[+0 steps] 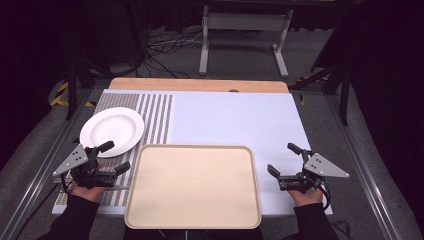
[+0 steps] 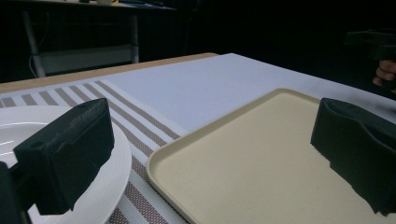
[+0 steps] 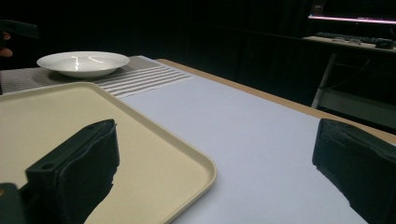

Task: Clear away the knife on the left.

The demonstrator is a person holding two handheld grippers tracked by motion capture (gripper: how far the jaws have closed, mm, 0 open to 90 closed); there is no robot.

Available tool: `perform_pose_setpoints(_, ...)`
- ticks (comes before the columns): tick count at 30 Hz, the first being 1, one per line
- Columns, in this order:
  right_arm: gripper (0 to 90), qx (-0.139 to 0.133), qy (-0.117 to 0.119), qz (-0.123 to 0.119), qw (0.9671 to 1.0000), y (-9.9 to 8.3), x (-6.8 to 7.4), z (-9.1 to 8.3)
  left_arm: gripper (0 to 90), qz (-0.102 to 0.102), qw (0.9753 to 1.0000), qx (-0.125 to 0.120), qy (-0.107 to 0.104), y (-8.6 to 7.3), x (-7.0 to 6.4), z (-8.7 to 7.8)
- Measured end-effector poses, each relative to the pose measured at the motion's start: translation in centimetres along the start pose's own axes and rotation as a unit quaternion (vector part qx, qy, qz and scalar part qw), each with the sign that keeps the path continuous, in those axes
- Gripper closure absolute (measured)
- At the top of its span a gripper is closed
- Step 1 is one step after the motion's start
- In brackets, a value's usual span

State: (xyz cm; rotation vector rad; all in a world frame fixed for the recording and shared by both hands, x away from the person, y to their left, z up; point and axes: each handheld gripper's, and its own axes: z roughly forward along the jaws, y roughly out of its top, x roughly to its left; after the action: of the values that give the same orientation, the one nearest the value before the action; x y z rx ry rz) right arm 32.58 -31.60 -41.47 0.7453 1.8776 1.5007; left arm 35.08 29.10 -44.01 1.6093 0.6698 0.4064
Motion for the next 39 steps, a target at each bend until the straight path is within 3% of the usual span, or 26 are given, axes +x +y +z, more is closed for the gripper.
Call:
perform_pose_setpoints(9, 1.3, 0.003, 0.000, 0.002, 1.0000, 0.0, 0.0, 0.0, 0.2, -0.002, 0.9992, -0.024, -0.031, 1.1, -0.2, -0.1)
perform_pose_setpoints(16, 1.1, 0.006, 0.002, 0.006, 1.0000, -0.2, 0.0, 0.2, 2.5, 0.016, 0.9992, 0.005, -0.037, 1.9, -0.4, -0.3)
perform_pose_setpoints(20, 0.7, 0.007, 0.005, 0.011, 0.9999, -0.2, 0.0, 0.3, 3.5, 0.041, 0.9978, 0.040, -0.032, 2.4, -0.4, -0.6)
perform_pose_setpoints(22, 0.6, 0.009, 0.007, 0.013, 0.9998, -0.3, -0.1, 0.3, 2.9, 0.042, 0.9965, 0.067, -0.028, 2.8, -0.1, -1.0)
perform_pose_setpoints(23, 0.6, 0.009, 0.007, 0.013, 0.9998, -0.3, -0.1, 0.3, 2.9, 0.042, 0.9965, 0.067, -0.028, 2.8, -0.1, -1.0)
perform_pose_setpoints(26, 0.6, 0.005, 0.013, 0.015, 0.9998, -0.3, -0.1, 0.3, 2.7, 0.061, 0.9929, 0.102, -0.014, 3.5, 0.4, -1.5)
perform_pose_setpoints(27, 0.6, 0.005, 0.013, 0.015, 0.9998, -0.3, -0.1, 0.3, 2.1, 0.061, 0.9929, 0.102, -0.014, 3.5, 0.4, -1.5)
perform_pose_setpoints(31, 0.6, 0.008, 0.015, 0.014, 0.9998, -0.3, -0.1, 0.3, 1.6, 0.070, 0.9879, 0.138, -0.010, 4.2, 0.8, -2.1)
perform_pose_setpoints(33, 0.6, 0.010, 0.017, 0.013, 0.9997, -0.3, -0.2, 0.3, 1.6, 0.076, 0.9828, 0.168, -0.008, 4.4, 1.2, -2.4)
perform_pose_setpoints(35, 0.6, 0.011, 0.019, 0.012, 0.9997, -0.4, -0.2, 0.4, 1.7, 0.079, 0.9795, 0.186, -0.002, 4.5, 1.4, -2.6)
perform_pose_setpoints(37, 0.6, 0.012, 0.019, 0.014, 0.9996, -0.4, -0.2, 0.4, 2.2, 0.087, 0.9736, 0.211, -0.001, 4.7, 1.8, -2.8)
perform_pose_setpoints(38, 0.6, 0.012, 0.019, 0.014, 0.9996, -0.4, -0.2, 0.4, 2.5, 0.087, 0.9736, 0.211, -0.001, 4.7, 1.8, -2.8)
perform_pose_setpoints(39, 0.6, 0.011, 0.020, 0.015, 0.9996, -0.4, -0.2, 0.5, 2.5, 0.088, 0.9715, 0.220, 0.001, 4.7, 1.8, -2.9)
